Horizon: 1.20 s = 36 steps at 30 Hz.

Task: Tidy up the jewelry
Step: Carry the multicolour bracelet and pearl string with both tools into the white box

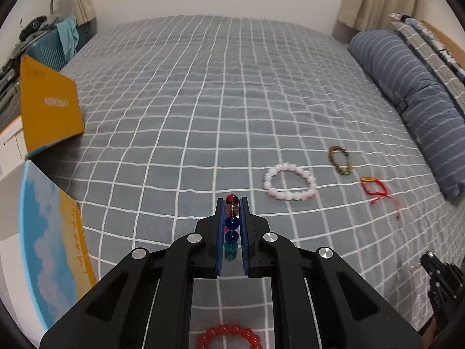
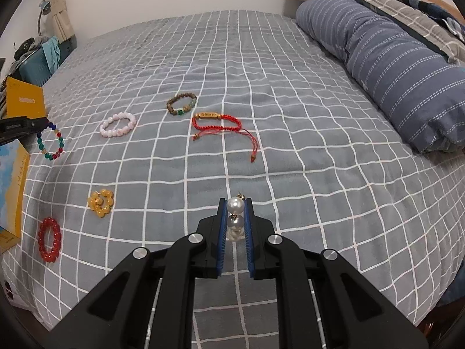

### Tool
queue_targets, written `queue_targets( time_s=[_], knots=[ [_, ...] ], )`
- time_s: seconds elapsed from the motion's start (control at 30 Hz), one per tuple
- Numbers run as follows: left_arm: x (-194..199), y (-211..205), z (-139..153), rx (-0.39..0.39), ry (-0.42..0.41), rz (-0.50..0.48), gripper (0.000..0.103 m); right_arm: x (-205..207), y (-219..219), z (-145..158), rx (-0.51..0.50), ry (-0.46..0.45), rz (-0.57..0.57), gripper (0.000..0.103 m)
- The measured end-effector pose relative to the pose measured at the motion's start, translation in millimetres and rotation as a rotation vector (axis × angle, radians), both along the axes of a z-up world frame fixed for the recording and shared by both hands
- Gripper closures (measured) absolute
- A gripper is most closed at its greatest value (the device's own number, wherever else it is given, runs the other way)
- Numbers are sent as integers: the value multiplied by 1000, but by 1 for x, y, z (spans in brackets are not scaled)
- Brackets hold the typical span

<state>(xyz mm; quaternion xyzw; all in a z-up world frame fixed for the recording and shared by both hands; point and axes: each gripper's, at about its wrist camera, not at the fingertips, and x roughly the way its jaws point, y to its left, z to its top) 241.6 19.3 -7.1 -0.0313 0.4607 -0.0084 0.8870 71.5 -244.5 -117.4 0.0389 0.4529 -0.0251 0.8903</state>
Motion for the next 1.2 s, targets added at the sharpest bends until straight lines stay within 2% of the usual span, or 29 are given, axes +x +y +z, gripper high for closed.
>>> queue_targets(
  time_s=[0.23,0.37,0.67,0.87,1.2],
  knots=[
    [-27,-7,37,-26,-60,-60,94,3,7,14,-8,-26,10,92],
    [-41,-5,55,-12,-89,-72,94,6,13,22,-8,-41,20,92],
    [-64,21,81,46,-147,-30,94,21,47,44,-1,-77,56,92],
    [-84,52,97,34,-161,1,94,32,85,69,15,-122,116,92],
    [-121,113,124,56,-190,83,94,45,176,104,41,-174,262,92]
  ],
)
